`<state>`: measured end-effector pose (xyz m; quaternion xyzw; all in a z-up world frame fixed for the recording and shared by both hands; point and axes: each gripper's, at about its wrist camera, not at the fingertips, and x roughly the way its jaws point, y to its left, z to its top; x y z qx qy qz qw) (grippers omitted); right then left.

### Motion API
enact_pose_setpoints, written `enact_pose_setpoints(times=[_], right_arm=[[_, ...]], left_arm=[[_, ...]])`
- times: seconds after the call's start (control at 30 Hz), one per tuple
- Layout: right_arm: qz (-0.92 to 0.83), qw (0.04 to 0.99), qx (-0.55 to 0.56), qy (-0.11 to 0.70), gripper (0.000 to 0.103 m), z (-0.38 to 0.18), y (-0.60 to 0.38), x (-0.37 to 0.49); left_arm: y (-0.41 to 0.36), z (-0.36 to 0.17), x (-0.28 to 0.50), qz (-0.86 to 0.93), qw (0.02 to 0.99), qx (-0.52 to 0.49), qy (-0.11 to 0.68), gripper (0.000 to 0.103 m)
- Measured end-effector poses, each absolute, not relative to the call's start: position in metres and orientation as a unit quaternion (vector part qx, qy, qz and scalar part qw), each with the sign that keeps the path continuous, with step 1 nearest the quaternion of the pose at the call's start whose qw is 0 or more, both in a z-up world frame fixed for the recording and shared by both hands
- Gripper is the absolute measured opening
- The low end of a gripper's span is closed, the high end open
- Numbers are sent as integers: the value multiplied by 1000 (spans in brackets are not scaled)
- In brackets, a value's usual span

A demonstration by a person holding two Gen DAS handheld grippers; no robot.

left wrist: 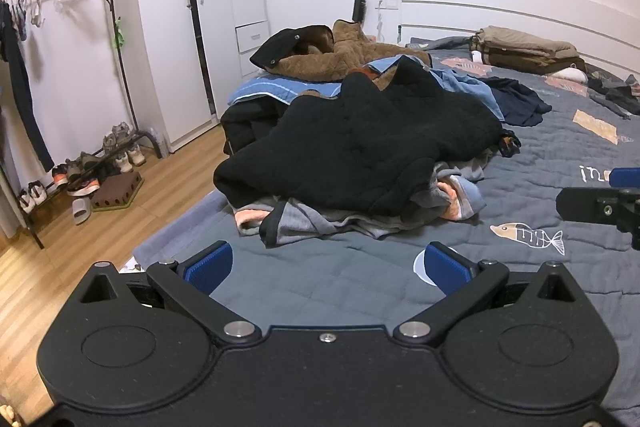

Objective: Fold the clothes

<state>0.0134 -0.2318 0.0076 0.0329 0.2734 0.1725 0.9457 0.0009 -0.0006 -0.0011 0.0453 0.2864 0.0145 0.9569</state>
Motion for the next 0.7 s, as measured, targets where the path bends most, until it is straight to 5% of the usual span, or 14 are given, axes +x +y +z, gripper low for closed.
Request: enact_pose_setpoints(times=[0.7], right_arm=[[171,942,38,286,103,2,-228,28]], left_arm=[[4,-7,11,3,957,47,288,103]])
